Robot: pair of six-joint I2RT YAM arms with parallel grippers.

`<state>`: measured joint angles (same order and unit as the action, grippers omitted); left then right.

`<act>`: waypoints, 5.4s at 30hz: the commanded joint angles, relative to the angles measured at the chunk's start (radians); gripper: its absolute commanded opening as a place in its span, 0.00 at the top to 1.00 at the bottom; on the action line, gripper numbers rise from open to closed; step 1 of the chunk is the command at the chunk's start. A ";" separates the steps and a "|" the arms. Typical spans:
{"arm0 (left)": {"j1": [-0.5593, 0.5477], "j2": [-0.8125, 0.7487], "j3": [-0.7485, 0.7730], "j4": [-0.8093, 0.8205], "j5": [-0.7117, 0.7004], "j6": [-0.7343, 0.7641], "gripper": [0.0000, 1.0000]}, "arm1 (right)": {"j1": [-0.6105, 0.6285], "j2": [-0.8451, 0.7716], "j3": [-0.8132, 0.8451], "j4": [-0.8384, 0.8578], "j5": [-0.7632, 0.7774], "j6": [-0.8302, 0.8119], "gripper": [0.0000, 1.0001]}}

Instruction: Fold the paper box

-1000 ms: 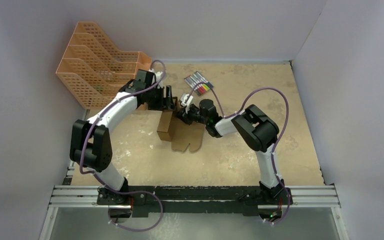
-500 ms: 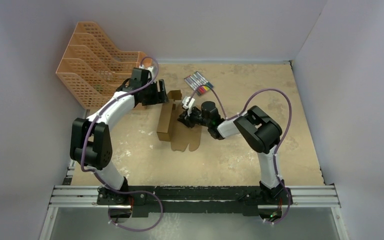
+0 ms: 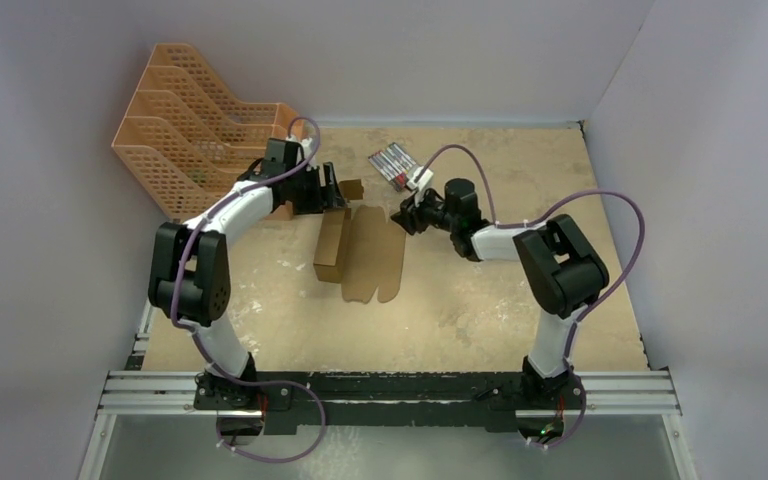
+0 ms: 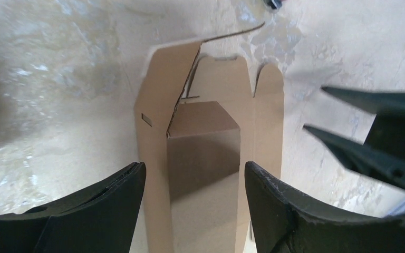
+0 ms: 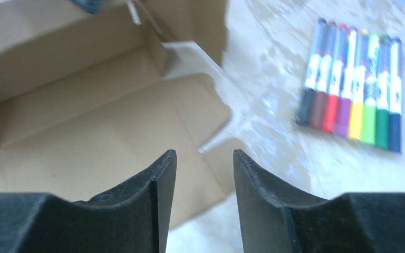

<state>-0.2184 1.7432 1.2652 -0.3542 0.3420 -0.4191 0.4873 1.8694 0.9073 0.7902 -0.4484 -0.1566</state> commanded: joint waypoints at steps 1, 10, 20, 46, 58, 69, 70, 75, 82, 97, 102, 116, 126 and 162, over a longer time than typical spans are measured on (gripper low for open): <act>-0.002 0.020 0.008 0.024 0.124 0.013 0.32 | -0.054 -0.043 0.047 -0.082 -0.088 -0.042 0.52; -0.044 0.043 0.027 -0.004 0.234 0.055 0.35 | -0.056 0.027 0.191 -0.159 -0.163 -0.102 0.51; -0.070 0.056 0.055 -0.060 0.248 0.093 0.36 | -0.056 0.107 0.320 -0.223 -0.244 -0.132 0.52; -0.081 0.074 0.072 -0.121 0.251 0.128 0.46 | -0.058 0.194 0.375 -0.158 -0.273 -0.094 0.64; -0.082 0.070 0.069 -0.130 0.259 0.135 0.49 | -0.061 0.211 0.387 -0.155 -0.211 -0.098 0.55; -0.084 0.070 0.063 -0.144 0.257 0.144 0.50 | -0.081 0.198 0.372 -0.147 -0.280 -0.118 0.43; -0.084 0.070 0.062 -0.145 0.256 0.143 0.50 | -0.081 0.195 0.372 -0.149 -0.307 -0.124 0.42; -0.087 0.075 0.069 -0.155 0.265 0.150 0.51 | -0.085 0.196 0.393 -0.206 -0.461 -0.181 0.41; -0.095 0.072 0.071 -0.164 0.269 0.161 0.51 | -0.105 0.216 0.437 -0.216 -0.504 -0.193 0.39; -0.107 0.085 0.089 -0.151 0.246 0.143 0.52 | -0.102 0.215 0.440 -0.350 -0.519 -0.255 0.59; -0.107 0.082 0.068 -0.125 0.216 0.112 0.52 | -0.101 0.145 0.363 -0.377 -0.426 -0.288 0.79; -0.107 0.067 -0.002 -0.020 0.169 0.013 0.59 | -0.001 -0.036 0.170 -0.375 -0.187 -0.100 0.96; -0.107 0.045 -0.042 0.045 0.184 -0.032 0.59 | 0.095 -0.099 0.031 -0.271 -0.088 0.029 0.93; -0.090 0.066 0.102 -0.053 0.272 0.115 0.49 | 0.022 0.019 0.378 -0.931 -0.319 -0.677 0.60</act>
<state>-0.3210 1.8053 1.3239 -0.4133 0.6018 -0.3286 0.5087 1.9015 1.2327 -0.0273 -0.7792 -0.7303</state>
